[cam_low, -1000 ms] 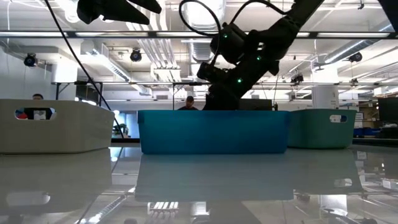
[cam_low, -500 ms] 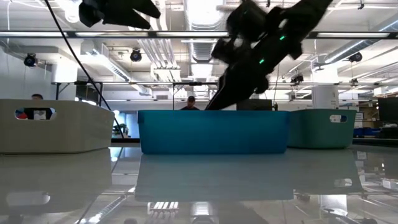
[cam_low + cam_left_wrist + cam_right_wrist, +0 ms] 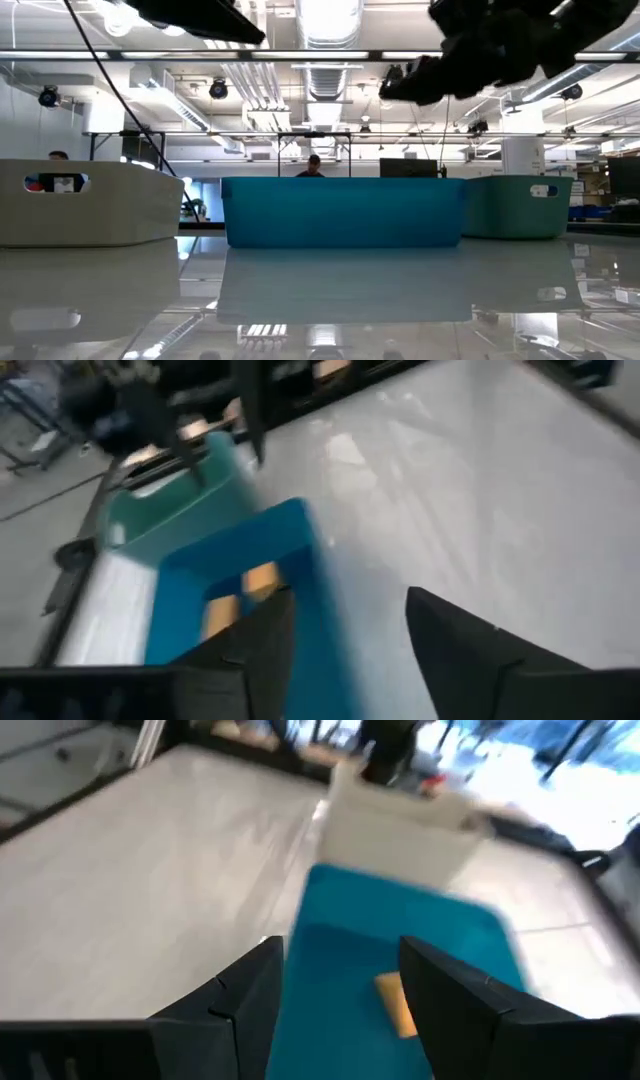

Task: Sort & place blocks by color
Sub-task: Return to Home Position

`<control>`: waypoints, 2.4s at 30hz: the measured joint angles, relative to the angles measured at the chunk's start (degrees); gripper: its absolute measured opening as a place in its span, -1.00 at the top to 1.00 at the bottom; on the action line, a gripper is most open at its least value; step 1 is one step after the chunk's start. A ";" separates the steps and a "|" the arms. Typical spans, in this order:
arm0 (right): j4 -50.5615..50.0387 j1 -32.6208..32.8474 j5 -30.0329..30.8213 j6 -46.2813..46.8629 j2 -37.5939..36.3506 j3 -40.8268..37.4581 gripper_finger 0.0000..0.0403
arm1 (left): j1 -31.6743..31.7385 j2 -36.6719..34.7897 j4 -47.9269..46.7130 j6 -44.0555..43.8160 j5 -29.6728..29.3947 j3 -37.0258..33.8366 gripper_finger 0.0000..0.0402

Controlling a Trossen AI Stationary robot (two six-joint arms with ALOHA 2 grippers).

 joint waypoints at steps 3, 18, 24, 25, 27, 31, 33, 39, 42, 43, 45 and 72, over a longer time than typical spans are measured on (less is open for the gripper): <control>0.77 -2.22 0.00 -0.58 -4.56 -1.79 0.06 | 6.54 -3.70 -0.20 2.43 5.03 -2.03 0.26; 0.31 -9.54 -3.94 -1.34 -17.55 -9.45 0.10 | 24.22 -23.44 4.85 2.36 20.63 -17.99 0.97; 0.34 -9.79 -4.26 -1.60 -22.36 -14.07 0.25 | 24.20 -32.85 5.73 0.88 20.63 -23.84 0.97; 0.42 -9.79 -4.31 -1.46 -23.25 -14.77 0.29 | 24.21 -34.39 5.76 0.37 20.63 -25.00 0.97; 0.38 -9.79 -4.29 -1.13 -25.16 -16.29 0.35 | 24.20 -37.17 6.02 -0.99 20.54 -27.14 0.97; 0.01 -9.79 -4.15 -0.74 -29.75 -18.97 0.49 | 24.20 -42.29 7.16 -2.71 20.52 -31.64 0.97; -1.27 -9.79 -4.13 -0.79 -32.28 -20.05 0.57 | 24.20 -44.57 7.94 -3.18 20.40 -33.86 0.97; -7.45 -9.79 -4.13 -1.44 -39.49 -22.26 0.78 | 24.20 -50.17 10.75 -3.94 20.30 -39.55 0.97; -10.61 -9.79 -4.11 -1.80 -42.40 -22.59 0.86 | 24.20 -53.05 13.65 -4.86 20.26 -42.87 0.97; -10.97 -9.79 -4.10 -1.85 -43.40 -22.86 0.88 | 24.20 -53.88 15.02 -4.92 20.26 -44.06 0.97; -10.99 -9.79 -4.09 -2.24 -45.30 -23.44 0.92 | 24.20 -55.25 17.81 -4.97 20.23 -46.84 0.97; -12.69 -9.72 -8.16 5.94 -66.33 -30.04 0.96 | 24.17 -53.96 17.29 -6.19 20.10 -47.15 0.97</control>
